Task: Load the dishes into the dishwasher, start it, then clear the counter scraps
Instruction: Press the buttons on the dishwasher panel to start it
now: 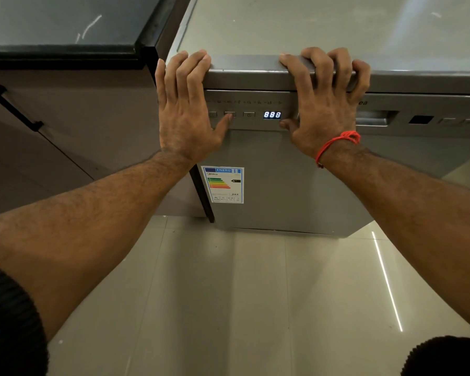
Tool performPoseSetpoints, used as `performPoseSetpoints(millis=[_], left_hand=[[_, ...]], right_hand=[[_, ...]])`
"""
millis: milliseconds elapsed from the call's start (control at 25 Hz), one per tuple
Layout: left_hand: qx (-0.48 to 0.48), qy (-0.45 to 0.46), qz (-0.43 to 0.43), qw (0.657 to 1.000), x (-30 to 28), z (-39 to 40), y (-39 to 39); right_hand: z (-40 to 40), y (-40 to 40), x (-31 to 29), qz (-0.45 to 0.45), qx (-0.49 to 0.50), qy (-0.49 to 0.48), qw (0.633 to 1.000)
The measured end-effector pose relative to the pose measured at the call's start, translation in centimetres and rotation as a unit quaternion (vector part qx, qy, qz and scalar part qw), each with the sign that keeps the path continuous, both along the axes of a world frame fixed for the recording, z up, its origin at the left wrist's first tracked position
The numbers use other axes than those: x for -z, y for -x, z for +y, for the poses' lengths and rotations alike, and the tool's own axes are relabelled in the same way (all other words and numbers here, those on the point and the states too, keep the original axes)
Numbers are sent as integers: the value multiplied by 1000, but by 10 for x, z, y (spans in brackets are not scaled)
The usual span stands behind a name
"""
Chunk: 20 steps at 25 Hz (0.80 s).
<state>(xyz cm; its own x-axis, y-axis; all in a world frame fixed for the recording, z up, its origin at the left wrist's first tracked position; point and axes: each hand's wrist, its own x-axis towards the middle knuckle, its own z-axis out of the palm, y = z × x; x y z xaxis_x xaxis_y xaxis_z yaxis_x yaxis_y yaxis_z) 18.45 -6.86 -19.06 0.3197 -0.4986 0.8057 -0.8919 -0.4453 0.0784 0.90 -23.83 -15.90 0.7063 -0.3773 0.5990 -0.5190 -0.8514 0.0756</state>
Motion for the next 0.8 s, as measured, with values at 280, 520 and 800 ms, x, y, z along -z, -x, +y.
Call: performPoseSetpoints(millis=[280,520,800], left_hand=[[-6,1,3,1000,0,0,2],[1,2,-2,1000,1,0,-1],[1,-1,17,1000,-2,1,3]], right_hand=[[0,-2,3,-12,3,8,1000],[-3,-3,6,-24,7,17,1000],[-1,-3,5,-24,9,7,1000]])
